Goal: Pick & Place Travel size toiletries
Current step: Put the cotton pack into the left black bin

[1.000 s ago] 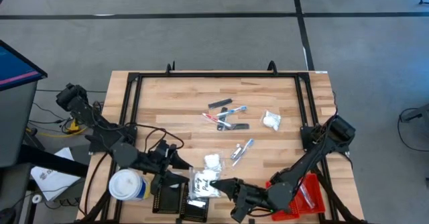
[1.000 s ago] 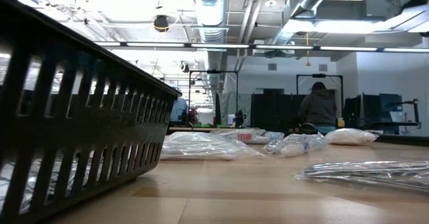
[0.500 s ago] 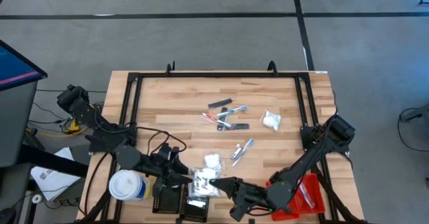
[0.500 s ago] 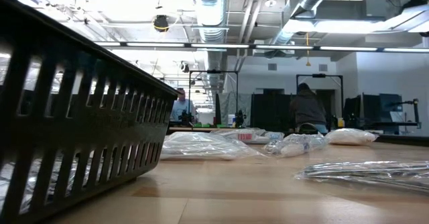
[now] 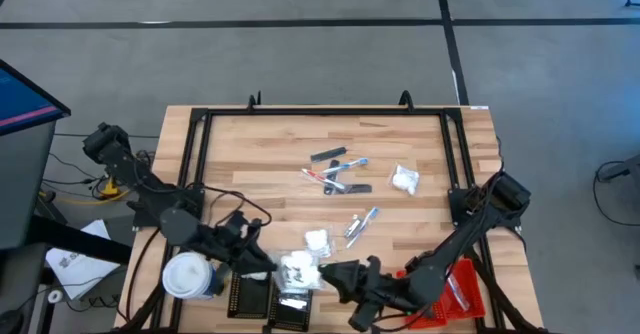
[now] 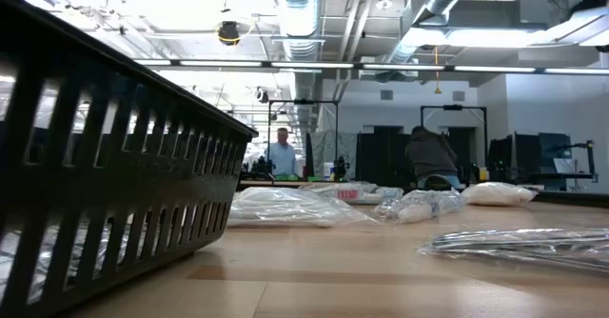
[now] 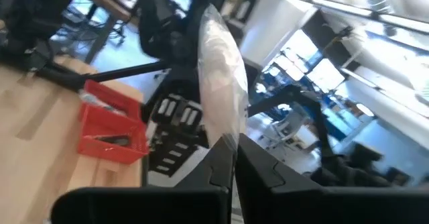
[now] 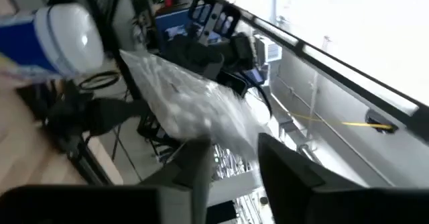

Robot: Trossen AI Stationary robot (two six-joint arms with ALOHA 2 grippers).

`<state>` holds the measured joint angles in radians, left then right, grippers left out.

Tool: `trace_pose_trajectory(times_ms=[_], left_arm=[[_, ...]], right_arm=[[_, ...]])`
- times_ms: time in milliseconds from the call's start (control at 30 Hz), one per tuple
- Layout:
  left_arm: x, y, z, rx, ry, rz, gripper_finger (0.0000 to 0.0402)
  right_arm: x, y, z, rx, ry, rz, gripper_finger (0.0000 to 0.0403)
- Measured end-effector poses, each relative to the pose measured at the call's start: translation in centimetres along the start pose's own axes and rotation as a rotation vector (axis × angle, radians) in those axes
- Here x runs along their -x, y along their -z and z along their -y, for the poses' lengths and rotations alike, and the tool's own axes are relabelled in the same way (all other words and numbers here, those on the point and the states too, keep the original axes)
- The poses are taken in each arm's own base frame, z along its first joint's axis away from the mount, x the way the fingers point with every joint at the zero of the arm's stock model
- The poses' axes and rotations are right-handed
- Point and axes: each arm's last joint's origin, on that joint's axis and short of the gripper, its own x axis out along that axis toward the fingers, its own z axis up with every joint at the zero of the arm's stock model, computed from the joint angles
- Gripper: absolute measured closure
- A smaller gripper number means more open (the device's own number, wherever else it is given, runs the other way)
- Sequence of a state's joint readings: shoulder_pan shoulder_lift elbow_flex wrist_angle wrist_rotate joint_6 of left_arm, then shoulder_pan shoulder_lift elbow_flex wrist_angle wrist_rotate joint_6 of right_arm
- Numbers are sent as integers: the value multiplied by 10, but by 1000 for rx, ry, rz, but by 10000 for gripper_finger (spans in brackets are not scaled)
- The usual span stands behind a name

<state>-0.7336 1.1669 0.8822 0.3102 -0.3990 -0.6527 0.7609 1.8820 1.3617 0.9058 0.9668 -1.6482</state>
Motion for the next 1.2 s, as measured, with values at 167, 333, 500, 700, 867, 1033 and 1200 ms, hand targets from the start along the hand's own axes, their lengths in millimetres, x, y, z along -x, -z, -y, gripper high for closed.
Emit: trace_pose_trajectory(times_ms=[167,333,500,700,867,1033,1200], left_arm=[[27,-10,-3,11,-25,-111,401],[56,-6,-20,101,-184,-315,401],[55,10,-30,173,-229,-547,401],[24,41,-36,251,-187,-865,401],[2,60,-41,314,-236,-1082,401],[-12,59,-45,304,-278,-1218,401],[-23,47,-49,241,-224,-1261,401]], right_arm=[[15,-8,14,-146,80,28,209],[26,-7,34,-412,202,35,132],[24,1,42,-526,268,-8,88],[12,11,42,-523,287,-55,65],[7,14,41,-525,288,-67,61],[7,14,41,-535,288,-67,62],[7,14,41,-535,288,-67,60]])
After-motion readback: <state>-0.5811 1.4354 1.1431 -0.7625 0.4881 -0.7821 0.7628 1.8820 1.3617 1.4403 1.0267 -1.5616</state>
